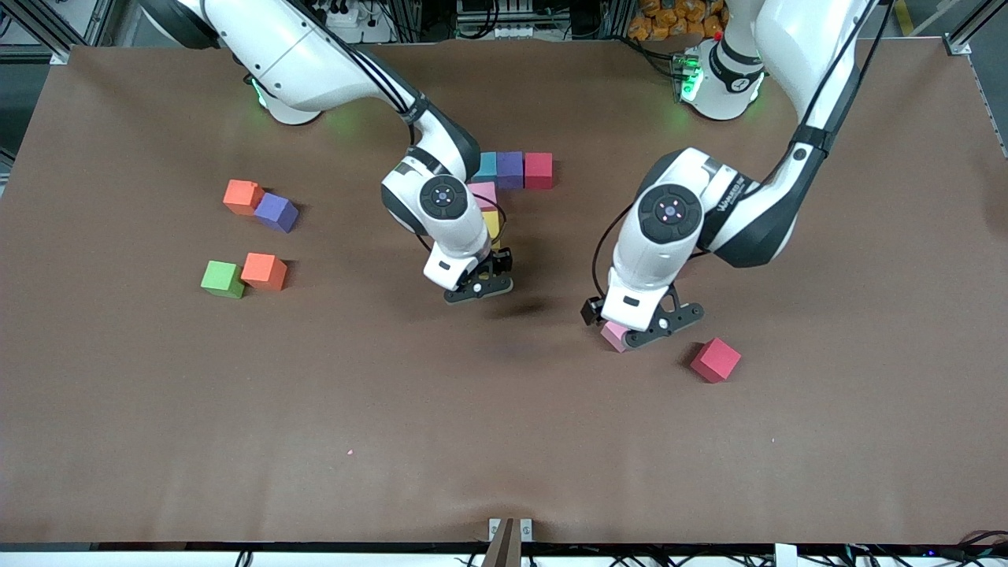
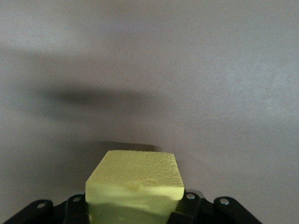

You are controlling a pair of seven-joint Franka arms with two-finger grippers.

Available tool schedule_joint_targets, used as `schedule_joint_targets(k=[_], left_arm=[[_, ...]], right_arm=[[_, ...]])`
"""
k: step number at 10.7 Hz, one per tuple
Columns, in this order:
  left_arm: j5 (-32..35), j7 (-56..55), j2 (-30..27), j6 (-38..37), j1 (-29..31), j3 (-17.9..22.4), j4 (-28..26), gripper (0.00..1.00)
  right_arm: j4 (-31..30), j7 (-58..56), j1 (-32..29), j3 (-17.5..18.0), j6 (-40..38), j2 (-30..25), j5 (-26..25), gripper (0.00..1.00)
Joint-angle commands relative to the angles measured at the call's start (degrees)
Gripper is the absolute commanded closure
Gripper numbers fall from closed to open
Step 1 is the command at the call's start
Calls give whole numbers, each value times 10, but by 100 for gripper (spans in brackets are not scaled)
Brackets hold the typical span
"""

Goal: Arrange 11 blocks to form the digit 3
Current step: 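Bring yellow below yellow with the right gripper while the left gripper reaches pink, then release yellow with the right gripper while the left gripper grasps pink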

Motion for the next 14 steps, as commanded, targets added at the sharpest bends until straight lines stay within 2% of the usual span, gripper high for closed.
schedule_joint_targets(k=[1,6,14], left_arm=[[-11,15,10,-7,17,-4,9,0],[-15,-31,56,3,35,-26,-3,0],[-7,-54,104,25,44,-21,-2,0]], right_arm=[[8,8,10,-6,-7,8,6,66],[-6,33,23,-6,-18,10,7,67],[-18,58,32,-2,-33,5,7,67]])
